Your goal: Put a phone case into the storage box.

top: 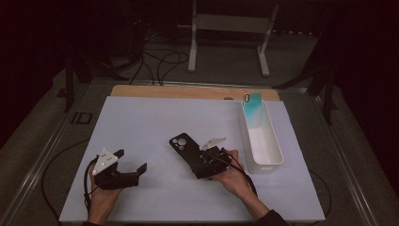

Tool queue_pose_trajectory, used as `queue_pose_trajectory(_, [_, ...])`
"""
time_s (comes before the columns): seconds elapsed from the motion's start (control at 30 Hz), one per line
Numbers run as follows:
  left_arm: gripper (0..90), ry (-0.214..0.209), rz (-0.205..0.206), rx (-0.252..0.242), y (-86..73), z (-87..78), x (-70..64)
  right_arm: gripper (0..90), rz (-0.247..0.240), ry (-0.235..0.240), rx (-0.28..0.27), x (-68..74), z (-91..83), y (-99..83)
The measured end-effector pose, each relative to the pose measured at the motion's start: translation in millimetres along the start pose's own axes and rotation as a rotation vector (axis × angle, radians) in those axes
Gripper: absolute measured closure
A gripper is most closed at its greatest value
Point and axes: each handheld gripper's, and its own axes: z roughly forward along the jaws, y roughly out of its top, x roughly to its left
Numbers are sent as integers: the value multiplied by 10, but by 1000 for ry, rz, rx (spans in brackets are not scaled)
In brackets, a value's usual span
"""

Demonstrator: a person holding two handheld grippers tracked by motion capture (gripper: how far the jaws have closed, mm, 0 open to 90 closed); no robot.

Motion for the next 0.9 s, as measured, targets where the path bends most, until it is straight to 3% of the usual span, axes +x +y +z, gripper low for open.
queue_pose_trajectory(0.1, [0, -39, -37, 2, 77, 101, -34, 156, -11, -12, -34, 30, -59, 47])
queue_pose_trajectory(0.4, [34, -101, -30, 43, 319, 367, -233, 154, -52, 1, -121, 125, -200, 177])
queue_pose_trajectory(0.6, [58, -146, -34, 52, 466, 506, -380, 154, -54, 22, -177, 183, -250, 246])
queue_pose_trajectory(0.77, [86, -170, -39, 67, 527, 602, -483, 153, -69, 23, -228, 240, -290, 285])
queue_pose_trajectory(0.9, [154, -220, -44, 51, 542, 633, -543, 153, -79, 34, -261, 279, -314, 293])
